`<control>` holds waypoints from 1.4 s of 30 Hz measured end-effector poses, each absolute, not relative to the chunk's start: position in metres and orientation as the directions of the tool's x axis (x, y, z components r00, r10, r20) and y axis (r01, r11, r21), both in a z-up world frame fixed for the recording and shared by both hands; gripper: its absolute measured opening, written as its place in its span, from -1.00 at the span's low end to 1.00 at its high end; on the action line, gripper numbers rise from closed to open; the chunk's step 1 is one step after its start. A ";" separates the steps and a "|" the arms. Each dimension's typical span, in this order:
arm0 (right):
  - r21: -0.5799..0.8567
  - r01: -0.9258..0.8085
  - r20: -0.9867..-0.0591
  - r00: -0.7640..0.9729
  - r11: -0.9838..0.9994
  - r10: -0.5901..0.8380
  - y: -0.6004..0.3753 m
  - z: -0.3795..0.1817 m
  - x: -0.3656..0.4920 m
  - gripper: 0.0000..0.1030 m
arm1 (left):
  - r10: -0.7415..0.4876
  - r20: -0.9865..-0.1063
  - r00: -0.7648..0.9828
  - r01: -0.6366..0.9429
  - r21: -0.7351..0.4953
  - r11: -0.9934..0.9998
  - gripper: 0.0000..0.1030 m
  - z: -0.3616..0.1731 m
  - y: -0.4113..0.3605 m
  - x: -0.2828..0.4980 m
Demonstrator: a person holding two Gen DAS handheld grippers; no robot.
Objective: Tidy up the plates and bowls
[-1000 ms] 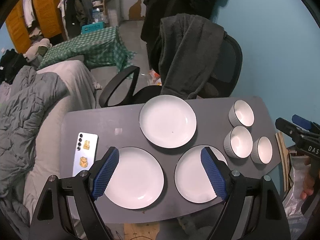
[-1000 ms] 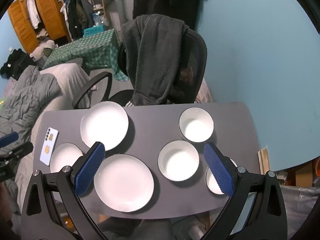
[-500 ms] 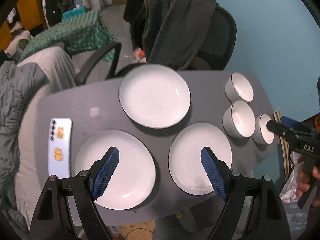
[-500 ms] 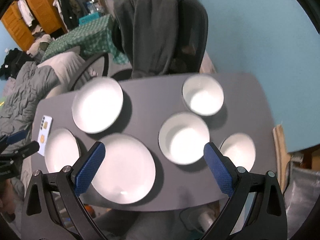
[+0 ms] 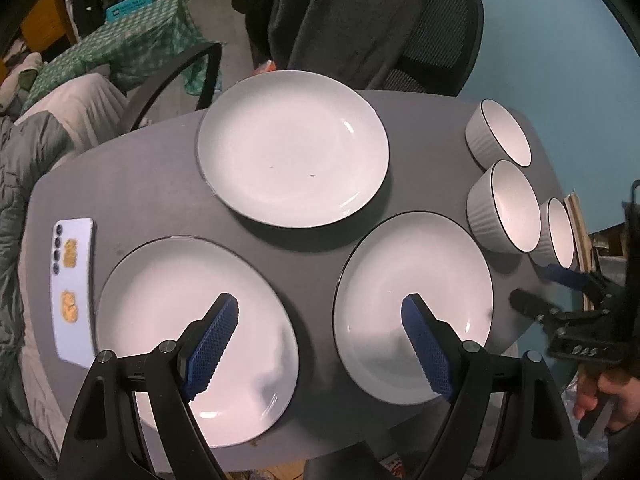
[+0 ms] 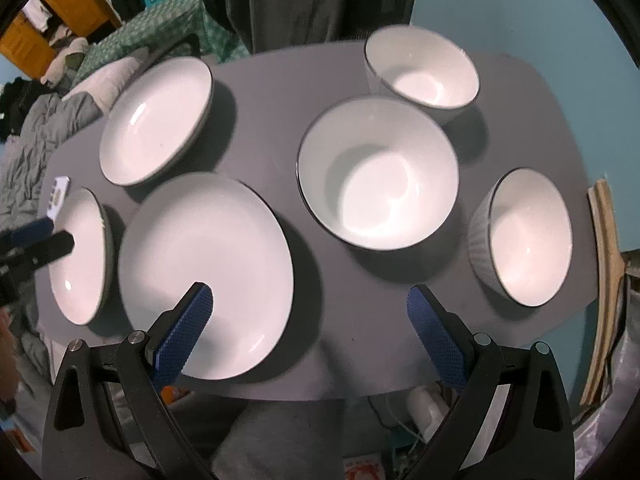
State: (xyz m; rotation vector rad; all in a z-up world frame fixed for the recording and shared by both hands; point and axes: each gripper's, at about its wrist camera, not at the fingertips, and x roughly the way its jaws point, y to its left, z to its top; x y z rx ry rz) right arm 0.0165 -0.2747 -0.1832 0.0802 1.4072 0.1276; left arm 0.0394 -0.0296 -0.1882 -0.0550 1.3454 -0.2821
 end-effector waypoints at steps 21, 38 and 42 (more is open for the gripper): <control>0.240 -0.026 -0.969 0.049 0.970 0.241 -0.280 -0.224 0.029 -0.01 | -0.198 -0.980 0.006 0.252 -0.190 0.949 -0.25 -0.253 -0.068 0.066; 0.297 -0.025 -0.955 -0.002 0.955 0.297 -0.293 -0.230 0.019 -0.52 | -0.229 -0.972 -0.050 0.232 -0.235 0.944 -0.60 -0.255 -0.075 0.068; 0.295 -0.011 -0.955 -0.004 0.955 0.295 -0.263 -0.238 0.036 -0.54 | -0.241 -0.969 -0.048 0.224 -0.246 0.943 -0.60 -0.252 -0.077 0.066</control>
